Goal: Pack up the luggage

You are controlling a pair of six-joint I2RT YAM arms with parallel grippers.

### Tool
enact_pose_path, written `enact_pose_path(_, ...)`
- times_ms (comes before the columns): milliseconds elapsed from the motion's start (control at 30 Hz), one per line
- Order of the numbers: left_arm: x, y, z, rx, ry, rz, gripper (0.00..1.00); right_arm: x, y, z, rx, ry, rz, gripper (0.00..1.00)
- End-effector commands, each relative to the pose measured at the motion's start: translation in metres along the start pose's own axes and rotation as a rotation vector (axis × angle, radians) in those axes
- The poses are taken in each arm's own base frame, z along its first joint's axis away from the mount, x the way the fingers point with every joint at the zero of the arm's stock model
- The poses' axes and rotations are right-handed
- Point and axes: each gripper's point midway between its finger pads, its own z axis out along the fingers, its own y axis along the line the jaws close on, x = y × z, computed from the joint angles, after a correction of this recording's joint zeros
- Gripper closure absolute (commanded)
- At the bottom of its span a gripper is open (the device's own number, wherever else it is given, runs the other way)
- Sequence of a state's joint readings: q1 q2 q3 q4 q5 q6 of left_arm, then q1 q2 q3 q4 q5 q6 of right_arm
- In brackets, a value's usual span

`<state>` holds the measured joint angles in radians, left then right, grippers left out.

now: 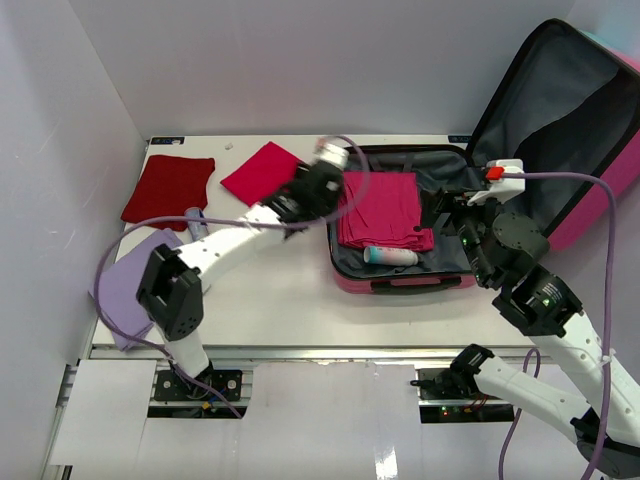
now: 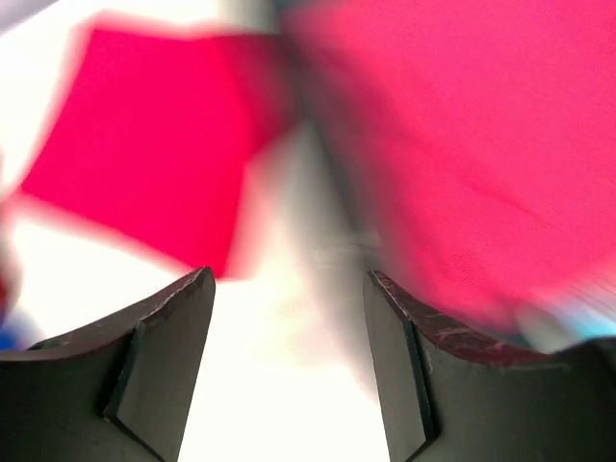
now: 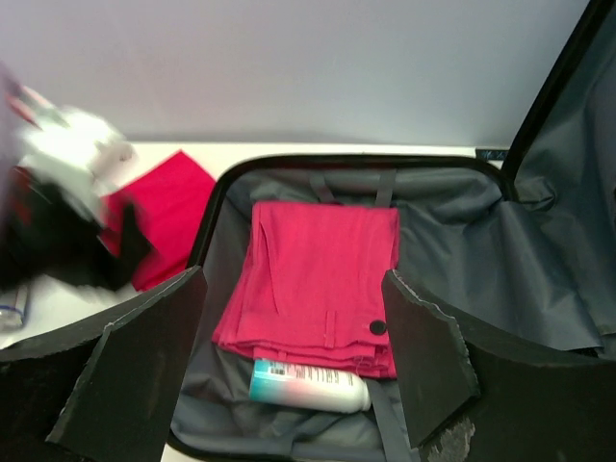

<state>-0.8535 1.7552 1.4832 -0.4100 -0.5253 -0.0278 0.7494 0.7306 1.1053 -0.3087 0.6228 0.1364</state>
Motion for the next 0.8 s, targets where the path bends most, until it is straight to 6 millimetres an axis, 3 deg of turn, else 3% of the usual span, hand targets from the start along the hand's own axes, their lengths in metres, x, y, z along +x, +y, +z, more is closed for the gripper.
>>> enact_pose_path(0,0.031,0.186,-0.033,-0.495,0.009,-0.659,0.26,-0.019,0.005,-0.006,-0.036,-0.037,0.029,0.2)
enact_pose_path(33,0.033,0.202,-0.042,-0.51,-0.017,-0.726,0.26,-0.019,0.006,-0.006,-0.039,-0.039,0.03,0.2)
enact_pose_path(167,0.102,0.263,-0.056,-0.718,0.019,-0.903,0.24,-0.019,0.007,-0.007,-0.052,-0.04,0.03,0.19)
enact_pose_path(267,0.128,0.291,-0.062,-0.787,0.022,-0.985,0.23,-0.018,0.012,-0.007,-0.074,-0.035,0.028,0.19)
enact_pose_path(367,0.138,0.293,-0.059,-0.77,0.042,-1.031,0.21,-0.019,0.014,-0.007,-0.087,-0.036,0.026,0.19)
enact_pose_path(433,0.144,0.291,-0.052,-0.744,0.056,-1.03,0.13,-0.02,0.014,-0.008,-0.086,-0.037,0.026,0.19)
enact_pose_path(767,0.216,0.274,-0.01,-0.778,0.221,-1.022,0.12,-0.028,0.012,-0.017,-0.105,-0.066,0.042,0.19)
